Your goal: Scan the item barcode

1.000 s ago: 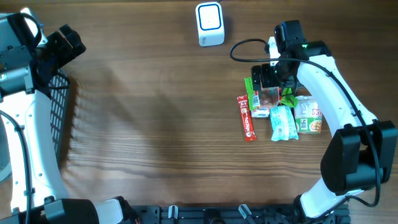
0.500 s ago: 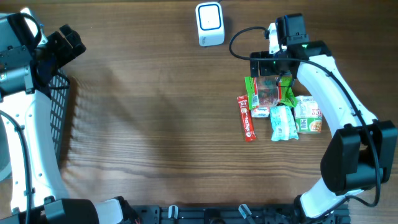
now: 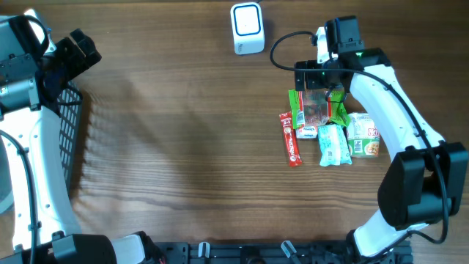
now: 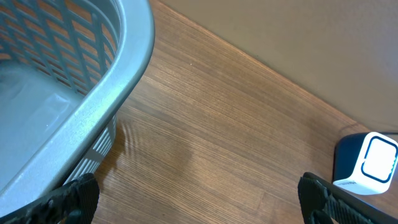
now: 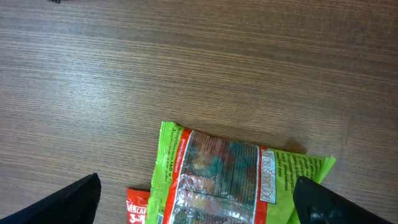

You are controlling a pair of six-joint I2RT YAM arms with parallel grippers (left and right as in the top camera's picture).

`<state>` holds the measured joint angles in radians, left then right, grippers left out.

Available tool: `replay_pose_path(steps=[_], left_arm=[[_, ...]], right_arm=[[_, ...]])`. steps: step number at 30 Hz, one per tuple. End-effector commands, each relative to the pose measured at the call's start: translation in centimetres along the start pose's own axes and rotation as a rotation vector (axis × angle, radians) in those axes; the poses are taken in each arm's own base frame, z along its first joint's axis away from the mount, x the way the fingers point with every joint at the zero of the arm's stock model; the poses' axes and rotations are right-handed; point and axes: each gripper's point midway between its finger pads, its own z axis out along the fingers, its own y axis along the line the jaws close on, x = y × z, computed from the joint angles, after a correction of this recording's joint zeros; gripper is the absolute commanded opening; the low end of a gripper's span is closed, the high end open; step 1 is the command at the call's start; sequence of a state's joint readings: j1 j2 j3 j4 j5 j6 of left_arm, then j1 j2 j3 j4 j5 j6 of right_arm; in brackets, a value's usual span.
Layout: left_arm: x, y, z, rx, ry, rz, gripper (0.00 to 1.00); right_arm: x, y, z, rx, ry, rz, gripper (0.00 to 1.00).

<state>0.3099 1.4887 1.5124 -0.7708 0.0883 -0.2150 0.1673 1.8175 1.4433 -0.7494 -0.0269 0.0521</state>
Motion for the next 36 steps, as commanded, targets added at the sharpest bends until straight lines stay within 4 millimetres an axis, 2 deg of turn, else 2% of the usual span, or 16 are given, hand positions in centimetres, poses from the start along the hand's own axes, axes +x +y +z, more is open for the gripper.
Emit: replay_pose_path(steps=[1,4,8,9,10,13,15,17,18,21,24,27,28,31,33,36], left_arm=[[-0.5,-0.3,-0.4,0.012,-0.016,-0.001,1.0],[-0.5,-0.3,-0.4,0.012,-0.016,-0.001,1.0],[-0.5,-0.3,-0.4,0.012,-0.016,-0.001,1.0],[-0.5,-0.3,-0.4,0.012,-0.016,-0.001,1.0],[-0.5,-0.3,-0.4,0.012,-0.016,-0.001,1.0],[-0.5,-0.3,-0.4,0.012,-0.016,-0.001,1.0],[-0.5,-0.3,-0.4,0.012,-0.016,-0.001,1.0],[-0.5,-0.3,-0.4,0.012,-0.016,-0.001,1.0],[-0.5,-0.3,-0.4,0.012,-0.016,-0.001,1.0],[-0.5,-0.3,-0.4,0.012,-0.016,-0.001,1.0],[-0.5,-0.3,-0.4,0.012,-0.016,-0.001,1.0],[-0.5,-0.3,-0.4,0.012,-0.016,-0.001,1.0],[-0.5,-0.3,-0.4,0.012,-0.016,-0.001,1.0],[-0.5,-0.3,-0.4,0.012,-0.016,-0.001,1.0],[-0.5,-0.3,-0.4,0.012,-0.016,-0.001,1.0],[-0.5,-0.3,-0.4,0.012,-0.016,-0.001,1.0]], right_arm=[[-1.1,0.2,-0.9,-0.019,-0.036,0.004,1.0],[-1.3,0.2,-1.4,-0.02,-0.049,0.003,1.0],[-3.5,0.6,-8.0,-0.029,-0.212,-0.005,1.0],[-4.1,0.7,-11.0,-0.033,-0.284,-0.008,1.0],[-4.6,0.9,-15.9,-0.039,-0.398,-0.012,1.0],[-3.8,1.2,-26.8,-0.052,-0.655,-0.022,1.0],[-0.6,1.3,-35.3,-0.061,-0.856,-0.029,1.0],[2.9,1.2,-39.7,-0.066,-0.951,-0.033,1.0],[6.0,1.0,-41.8,-0.062,-0.991,-0.032,1.0],[11.2,0.6,-43.4,-0.054,-1.004,-0.027,1.0],[15.3,0.4,-43.1,-0.057,-1.018,-0.025,1.0],[18.1,0.2,-39.5,-0.057,-1.037,-0.026,1.0],[18.6,-0.1,-37.0,-0.047,-1.054,-0.023,1.0],[15.9,-0.3,-33.4,-0.046,-1.253,-0.022,1.0],[13.3,0.0,-33.4,-0.062,-1.421,-0.04,1.0],[12.0,0.1,-32.1,-0.07,-1.594,-0.054,1.0]])
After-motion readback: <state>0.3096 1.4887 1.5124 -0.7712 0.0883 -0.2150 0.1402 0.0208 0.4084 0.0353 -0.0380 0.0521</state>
